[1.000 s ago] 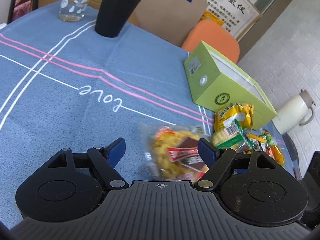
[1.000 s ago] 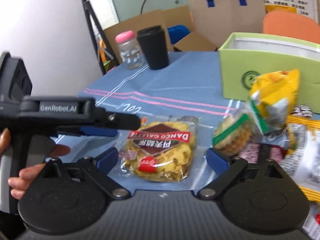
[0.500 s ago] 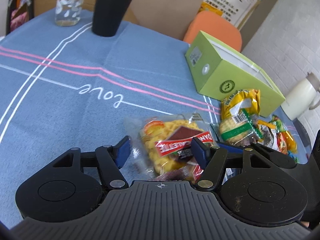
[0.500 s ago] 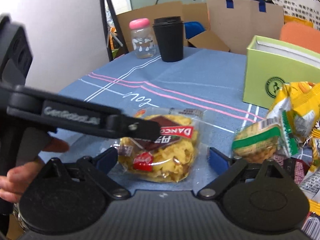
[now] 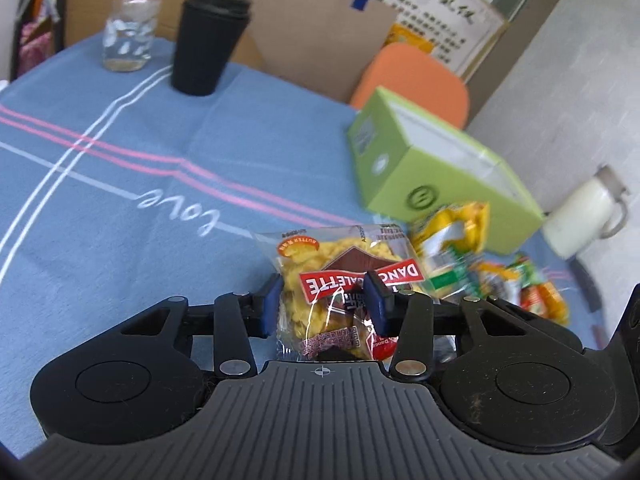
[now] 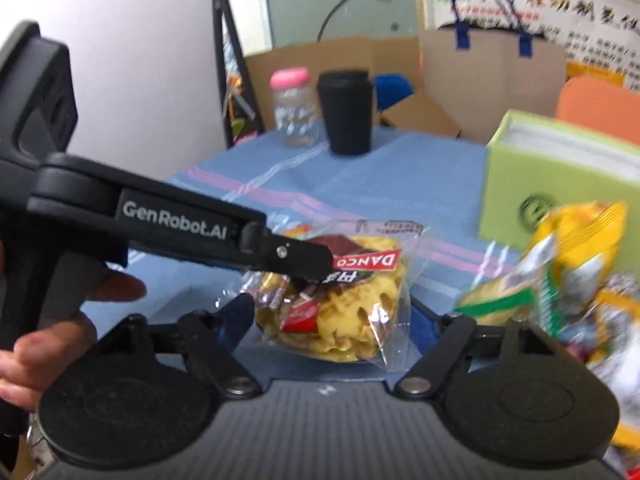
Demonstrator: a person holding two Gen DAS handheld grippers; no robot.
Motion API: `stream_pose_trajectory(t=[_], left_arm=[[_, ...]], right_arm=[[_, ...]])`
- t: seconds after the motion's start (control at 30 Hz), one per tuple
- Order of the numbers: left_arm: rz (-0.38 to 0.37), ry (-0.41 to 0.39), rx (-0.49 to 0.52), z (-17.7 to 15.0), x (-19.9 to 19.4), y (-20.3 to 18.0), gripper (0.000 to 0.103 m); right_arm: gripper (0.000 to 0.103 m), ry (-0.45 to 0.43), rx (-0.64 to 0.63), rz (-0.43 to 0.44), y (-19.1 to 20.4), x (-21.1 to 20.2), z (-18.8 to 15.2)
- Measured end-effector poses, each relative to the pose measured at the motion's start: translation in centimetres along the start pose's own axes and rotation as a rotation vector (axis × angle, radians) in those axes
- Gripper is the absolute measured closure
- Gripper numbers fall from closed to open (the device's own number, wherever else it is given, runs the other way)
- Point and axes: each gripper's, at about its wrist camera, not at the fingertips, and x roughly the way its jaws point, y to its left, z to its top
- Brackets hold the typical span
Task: Organize snacks
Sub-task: 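Carry the DANCO bag with the left gripper and drop it into the box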
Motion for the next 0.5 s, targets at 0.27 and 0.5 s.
stream_pose_trajectory(t=[0.27, 0.5], left_arm=[[-0.065, -0.070, 0.081, 5.6, 1.9, -6.2, 0.079], [-0.078, -0.109, 0.170, 13.4, 7.0, -12.0, 0.078]], right_arm=[[0.023, -0.089, -0.066, -0.130, -4.3, -1.7, 5.0], [0.022, -0.101, -0.055, -0.197, -12.2, -0.2, 11.1]])
